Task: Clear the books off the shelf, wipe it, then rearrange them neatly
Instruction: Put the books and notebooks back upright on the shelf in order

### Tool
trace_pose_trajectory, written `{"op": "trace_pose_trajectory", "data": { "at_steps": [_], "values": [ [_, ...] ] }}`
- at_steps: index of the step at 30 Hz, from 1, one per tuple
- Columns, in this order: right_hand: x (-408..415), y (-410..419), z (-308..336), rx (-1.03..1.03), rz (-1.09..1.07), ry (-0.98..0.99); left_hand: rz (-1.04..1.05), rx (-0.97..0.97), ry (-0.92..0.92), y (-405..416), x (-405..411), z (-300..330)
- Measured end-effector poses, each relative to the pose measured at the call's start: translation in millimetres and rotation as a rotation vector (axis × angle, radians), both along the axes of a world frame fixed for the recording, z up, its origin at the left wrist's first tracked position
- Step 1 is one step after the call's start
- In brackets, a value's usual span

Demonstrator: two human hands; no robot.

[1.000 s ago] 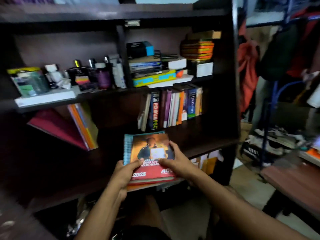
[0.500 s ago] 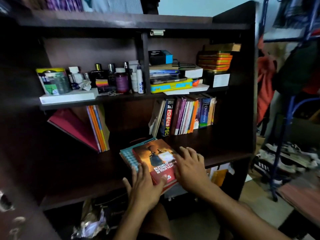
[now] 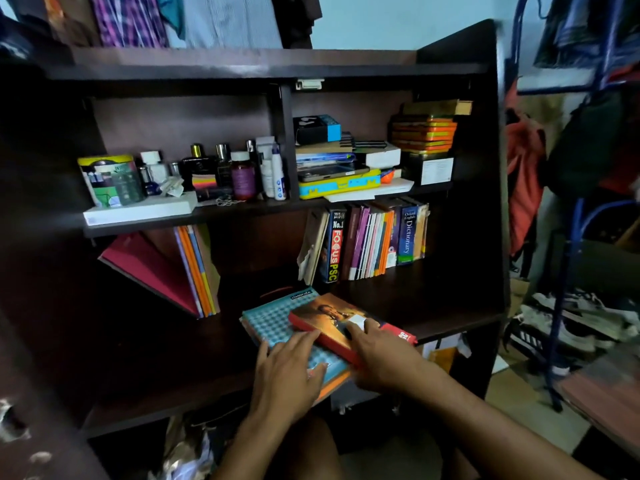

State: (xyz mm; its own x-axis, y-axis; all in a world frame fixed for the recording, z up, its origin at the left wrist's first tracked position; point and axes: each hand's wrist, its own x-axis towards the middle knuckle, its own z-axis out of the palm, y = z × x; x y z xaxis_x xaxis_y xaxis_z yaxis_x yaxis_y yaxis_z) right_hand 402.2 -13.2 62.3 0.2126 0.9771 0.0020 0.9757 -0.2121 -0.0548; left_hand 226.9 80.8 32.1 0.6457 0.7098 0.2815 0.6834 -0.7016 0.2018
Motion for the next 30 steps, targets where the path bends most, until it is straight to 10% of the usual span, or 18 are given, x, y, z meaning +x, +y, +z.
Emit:
{"op": "trace_pose_trajectory", "data": {
  "at_steps": [9, 18, 30],
  "values": [
    [65.5, 8.7, 11.9, 0.202, -0.256, -0.074, -0.160, 0.016, -0.166, 93.8, 88.9, 45.0],
    [101.1, 52.1, -12.7, 1.111, -0.542, 0.722, -0.238, 0.359, -0.276, 191.7, 202.1, 46.0],
    [106.1, 98.4, -59.1, 0.889, -0.531, 0.826, -0.261, 0.599, -0.229, 230.2, 228.3, 3.0]
  ]
}}
